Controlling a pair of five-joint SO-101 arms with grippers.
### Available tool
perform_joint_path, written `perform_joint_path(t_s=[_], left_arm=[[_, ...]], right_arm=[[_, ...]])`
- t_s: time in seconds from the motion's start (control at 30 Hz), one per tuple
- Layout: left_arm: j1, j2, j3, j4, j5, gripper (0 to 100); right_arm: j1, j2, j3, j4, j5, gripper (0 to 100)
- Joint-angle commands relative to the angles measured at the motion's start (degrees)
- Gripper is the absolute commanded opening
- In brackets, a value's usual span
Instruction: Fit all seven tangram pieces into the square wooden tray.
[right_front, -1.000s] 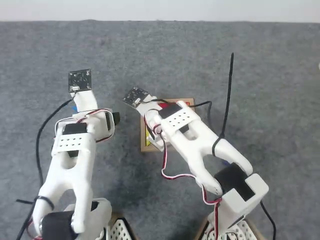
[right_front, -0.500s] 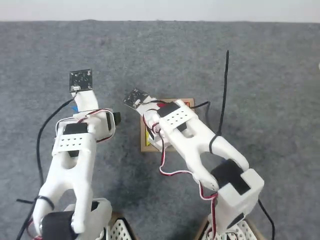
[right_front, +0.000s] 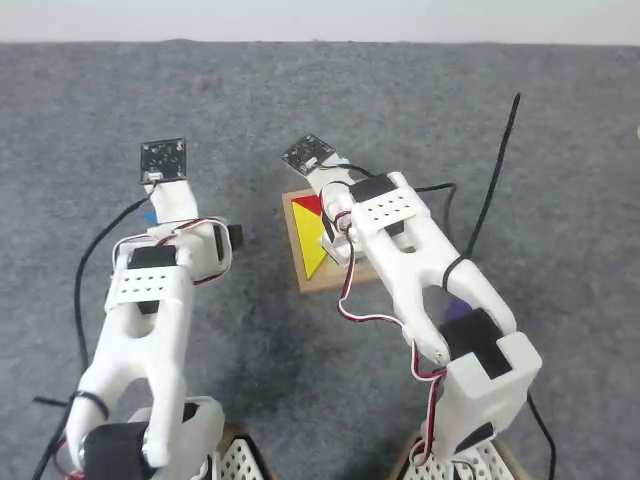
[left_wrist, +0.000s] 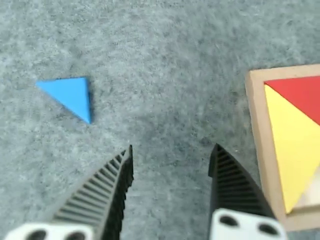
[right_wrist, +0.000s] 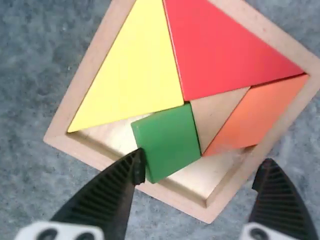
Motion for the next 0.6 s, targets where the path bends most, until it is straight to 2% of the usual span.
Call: perform_joint_path(t_s=[0.0, 0.27, 0.43, 0.57], left_arm=[[0.26, -2.2, -1.36, -0.79, -0.53, 25], [0.26, -2.2, -1.36, -0.79, -0.53, 25], [0.09, -2.2, -1.36, -0.79, -0.53, 25], [0.09, -2.2, -1.45, -0.79, -0.53, 25]], right_arm=[[1.54, -6.9, -2.9, 2.24, 0.26, 33.6], [-0.84, -10.15, -0.79, 7.08, 0.18, 33.6], [8.48, -12.35, -0.62, 6.64, -6.59, 33.6], [13.41, -22.9, 4.31, 5.67, -7.47, 33.6]])
